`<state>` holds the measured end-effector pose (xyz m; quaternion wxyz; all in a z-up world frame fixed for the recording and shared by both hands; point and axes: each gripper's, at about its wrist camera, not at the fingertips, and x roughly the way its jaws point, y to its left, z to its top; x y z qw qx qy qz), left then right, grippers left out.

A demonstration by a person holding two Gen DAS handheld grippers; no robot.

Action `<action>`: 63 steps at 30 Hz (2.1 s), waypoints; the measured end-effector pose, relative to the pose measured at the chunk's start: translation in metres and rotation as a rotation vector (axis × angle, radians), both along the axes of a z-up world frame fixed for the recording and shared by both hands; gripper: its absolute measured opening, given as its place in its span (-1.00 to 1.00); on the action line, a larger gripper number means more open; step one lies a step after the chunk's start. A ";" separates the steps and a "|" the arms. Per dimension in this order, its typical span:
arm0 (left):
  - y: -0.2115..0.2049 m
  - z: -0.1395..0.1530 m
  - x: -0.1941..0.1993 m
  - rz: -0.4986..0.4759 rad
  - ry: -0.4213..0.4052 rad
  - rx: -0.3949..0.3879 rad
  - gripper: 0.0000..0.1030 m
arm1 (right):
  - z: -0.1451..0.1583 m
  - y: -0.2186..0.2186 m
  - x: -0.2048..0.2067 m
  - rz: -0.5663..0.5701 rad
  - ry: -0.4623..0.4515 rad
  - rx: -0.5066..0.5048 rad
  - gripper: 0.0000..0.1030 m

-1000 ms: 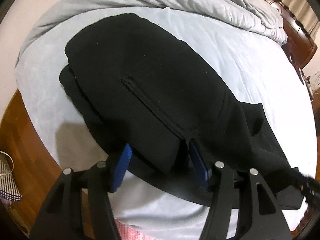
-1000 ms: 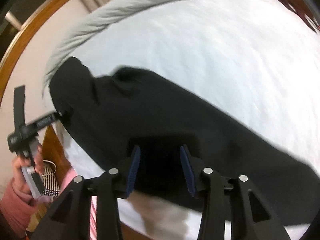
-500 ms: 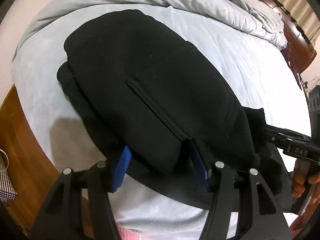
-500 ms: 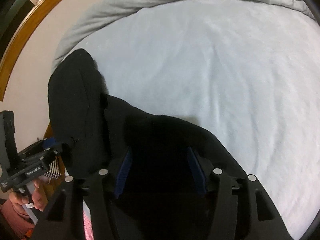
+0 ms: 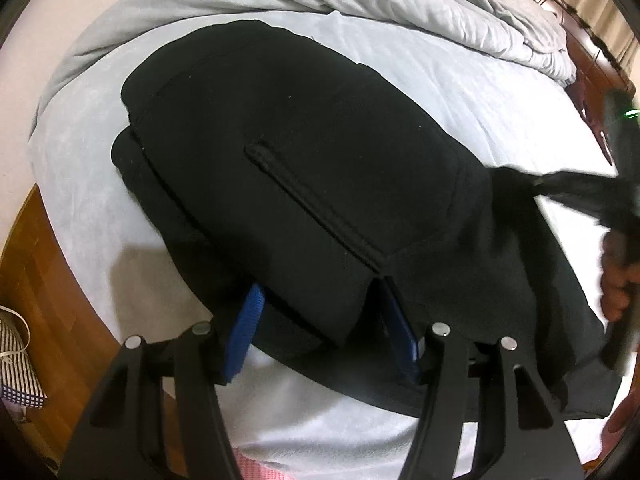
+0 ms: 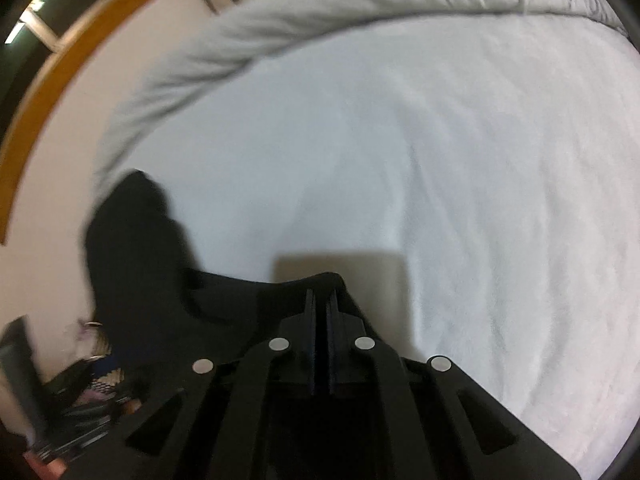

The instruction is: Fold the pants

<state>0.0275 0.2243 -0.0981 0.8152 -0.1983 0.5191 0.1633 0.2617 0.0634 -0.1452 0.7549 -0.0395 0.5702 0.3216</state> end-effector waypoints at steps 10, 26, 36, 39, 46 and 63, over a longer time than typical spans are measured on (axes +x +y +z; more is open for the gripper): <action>0.048 0.021 0.006 0.062 -0.039 -0.107 0.36 | 0.029 -0.044 -0.034 -0.076 -0.058 0.058 -0.64; 0.057 0.031 -0.027 0.174 -0.081 -0.068 -0.73 | 0.025 -0.186 -0.168 -0.228 0.015 0.025 -0.54; 0.029 0.024 -0.019 0.076 0.036 0.128 0.15 | 0.010 -0.223 -0.169 -0.325 0.026 -0.010 -0.51; 0.006 0.046 -0.029 0.049 -0.002 0.189 0.22 | 0.020 -0.251 -0.173 -0.382 -0.015 -0.028 -0.51; -0.093 0.051 -0.005 -0.226 -0.028 0.118 0.42 | 0.026 -0.311 -0.180 -0.501 -0.033 -0.029 -0.50; -0.196 -0.017 0.034 -0.353 0.084 0.145 0.65 | 0.023 -0.426 -0.227 -0.732 0.002 0.097 -0.29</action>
